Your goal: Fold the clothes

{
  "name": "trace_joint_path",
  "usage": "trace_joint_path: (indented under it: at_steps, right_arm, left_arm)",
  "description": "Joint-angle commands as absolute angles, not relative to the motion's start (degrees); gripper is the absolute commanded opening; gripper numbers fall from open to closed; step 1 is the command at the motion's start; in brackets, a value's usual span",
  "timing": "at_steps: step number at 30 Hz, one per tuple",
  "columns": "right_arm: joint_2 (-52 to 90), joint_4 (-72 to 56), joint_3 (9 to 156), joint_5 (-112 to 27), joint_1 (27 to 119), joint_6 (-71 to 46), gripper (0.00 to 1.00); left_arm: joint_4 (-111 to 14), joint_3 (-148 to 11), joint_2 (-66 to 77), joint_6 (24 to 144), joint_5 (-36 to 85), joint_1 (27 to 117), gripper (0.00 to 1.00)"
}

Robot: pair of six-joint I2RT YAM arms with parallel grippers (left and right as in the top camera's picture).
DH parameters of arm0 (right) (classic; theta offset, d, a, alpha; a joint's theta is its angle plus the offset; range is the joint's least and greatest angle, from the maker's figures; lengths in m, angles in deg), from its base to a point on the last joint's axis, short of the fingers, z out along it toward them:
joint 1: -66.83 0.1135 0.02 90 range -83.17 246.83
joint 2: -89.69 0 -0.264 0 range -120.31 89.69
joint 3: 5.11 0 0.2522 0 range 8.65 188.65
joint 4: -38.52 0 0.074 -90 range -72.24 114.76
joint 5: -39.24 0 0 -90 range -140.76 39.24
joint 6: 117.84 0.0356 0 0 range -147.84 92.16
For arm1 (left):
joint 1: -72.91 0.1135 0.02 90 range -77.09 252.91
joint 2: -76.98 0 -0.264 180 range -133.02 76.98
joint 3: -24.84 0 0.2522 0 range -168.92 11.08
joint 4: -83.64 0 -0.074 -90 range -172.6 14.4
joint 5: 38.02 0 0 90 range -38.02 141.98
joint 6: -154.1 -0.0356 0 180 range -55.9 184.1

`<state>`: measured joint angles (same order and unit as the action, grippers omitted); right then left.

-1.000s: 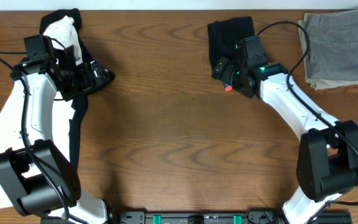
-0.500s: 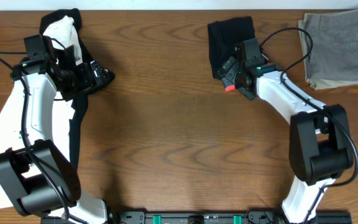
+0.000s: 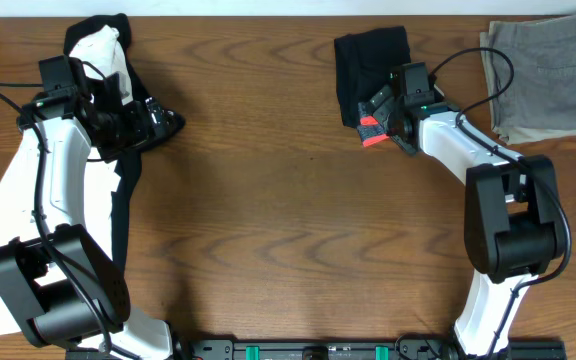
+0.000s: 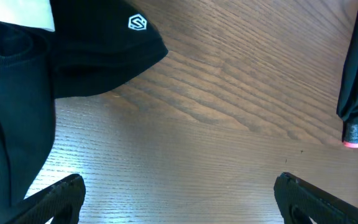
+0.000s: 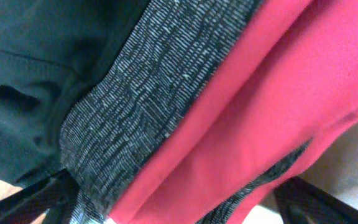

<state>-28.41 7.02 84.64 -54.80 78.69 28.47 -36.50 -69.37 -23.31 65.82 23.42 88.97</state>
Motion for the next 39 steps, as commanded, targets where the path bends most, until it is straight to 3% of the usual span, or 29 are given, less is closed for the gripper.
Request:
trace_joint_path:
  at_steps: [1, 6, 8, 11, 12, 14, 28, 39]
  right_arm:
    - [-33.68, 7.41, 83.83, -55.23, 78.34, 28.30, 0.95]
    - [-37.22, 13.25, 83.83, -55.26, 78.34, 24.65, 0.85]
    - [-38.58, 15.89, 83.83, -55.26, 78.29, 23.27, 0.74]
    - [-39.87, 18.67, 83.83, -54.86, 77.83, 22.13, 0.38]
    - [-40.15, 19.26, 83.83, -54.86, 77.51, 21.87, 0.21]
    - [-40.19, 20.03, 83.83, -54.47, 76.85, 20.25, 0.02]
    - [-28.22, 16.27, 83.98, -31.06, 68.11, 2.61, 0.01]
    - [-10.95, 5.16, 83.98, -28.94, 65.68, -6.19, 0.01]
  left_arm:
    - [-36.41, -69.67, -23.64, 66.37, 23.05, 89.08, 0.98]
    - [-36.41, -69.67, -23.64, 66.37, 23.05, 89.08, 0.98]
    - [-36.41, -69.65, -23.64, 66.37, 23.05, 89.08, 0.98]
    - [-36.41, -69.63, -23.64, 66.37, 23.05, 89.08, 0.98]
    - [-36.41, -69.61, -23.66, 66.37, 23.05, 89.08, 0.98]
    - [-36.41, -69.61, -23.66, 66.37, 23.03, 89.08, 0.98]
    - [-36.41, -69.61, -23.66, 66.37, 23.05, 89.08, 0.98]
    - [-36.45, -69.61, -23.93, 66.37, 23.05, 89.08, 0.98]
